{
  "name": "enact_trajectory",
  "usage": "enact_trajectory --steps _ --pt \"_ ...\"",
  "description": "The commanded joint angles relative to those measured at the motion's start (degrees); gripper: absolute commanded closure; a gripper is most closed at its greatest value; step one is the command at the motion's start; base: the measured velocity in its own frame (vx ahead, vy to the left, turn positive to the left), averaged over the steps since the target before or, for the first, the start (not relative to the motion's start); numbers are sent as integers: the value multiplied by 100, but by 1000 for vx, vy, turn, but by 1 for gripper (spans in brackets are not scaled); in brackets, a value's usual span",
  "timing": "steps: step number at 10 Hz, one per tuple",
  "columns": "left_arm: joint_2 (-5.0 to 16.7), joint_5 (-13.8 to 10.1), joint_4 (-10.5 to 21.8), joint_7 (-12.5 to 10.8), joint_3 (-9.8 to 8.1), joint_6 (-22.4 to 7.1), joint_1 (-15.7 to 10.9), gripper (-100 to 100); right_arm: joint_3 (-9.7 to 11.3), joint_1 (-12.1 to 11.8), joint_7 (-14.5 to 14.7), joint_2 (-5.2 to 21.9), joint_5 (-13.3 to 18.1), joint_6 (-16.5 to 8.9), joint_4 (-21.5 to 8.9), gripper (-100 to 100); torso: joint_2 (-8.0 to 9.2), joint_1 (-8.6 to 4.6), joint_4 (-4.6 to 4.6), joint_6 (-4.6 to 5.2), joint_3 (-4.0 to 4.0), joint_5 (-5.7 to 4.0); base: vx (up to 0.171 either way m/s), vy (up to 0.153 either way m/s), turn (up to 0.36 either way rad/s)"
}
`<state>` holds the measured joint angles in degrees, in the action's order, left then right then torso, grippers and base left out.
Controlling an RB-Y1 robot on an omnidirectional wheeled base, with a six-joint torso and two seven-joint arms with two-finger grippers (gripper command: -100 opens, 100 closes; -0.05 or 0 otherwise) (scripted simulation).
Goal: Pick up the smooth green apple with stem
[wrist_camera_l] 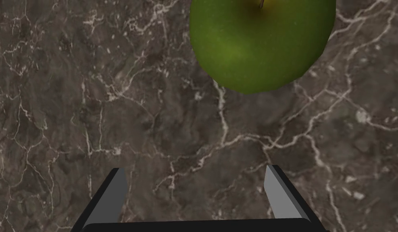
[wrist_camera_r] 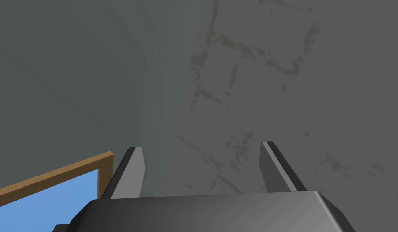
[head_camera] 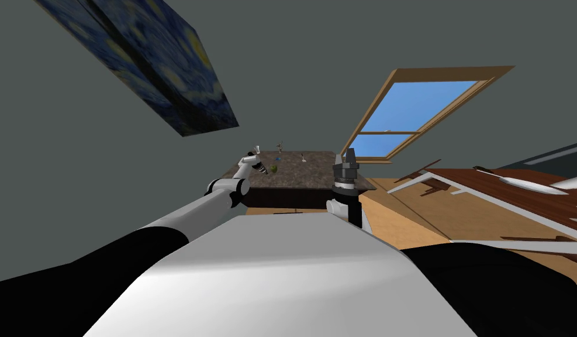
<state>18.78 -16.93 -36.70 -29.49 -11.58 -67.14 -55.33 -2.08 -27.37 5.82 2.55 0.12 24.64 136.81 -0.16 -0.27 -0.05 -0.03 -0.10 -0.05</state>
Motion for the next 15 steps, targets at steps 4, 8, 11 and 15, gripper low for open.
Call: enact_trajectory --steps 4,8,11,15 --pt "51 -71 661 -175 40 -621 -579 -100 0 0 0 0 0 0 0 0 -11 -19 -3 1 -6 -4 57 -97 7" --pt "-2 -68 739 -142 33 -465 -493 -100 0 0 0 0 0 0 0 0 13 22 2 -2 7 5 20 -31 -5" --pt "30 -83 919 -83 18 -368 -555 100 -1 0 0 1 0 0 0 0 5 28 0 -2 2 7 24 -2 0" --pt "28 -85 919 -86 17 -375 -553 100 0 1 0 1 0 0 0 0 13 29 2 -1 7 7 0 0 0"
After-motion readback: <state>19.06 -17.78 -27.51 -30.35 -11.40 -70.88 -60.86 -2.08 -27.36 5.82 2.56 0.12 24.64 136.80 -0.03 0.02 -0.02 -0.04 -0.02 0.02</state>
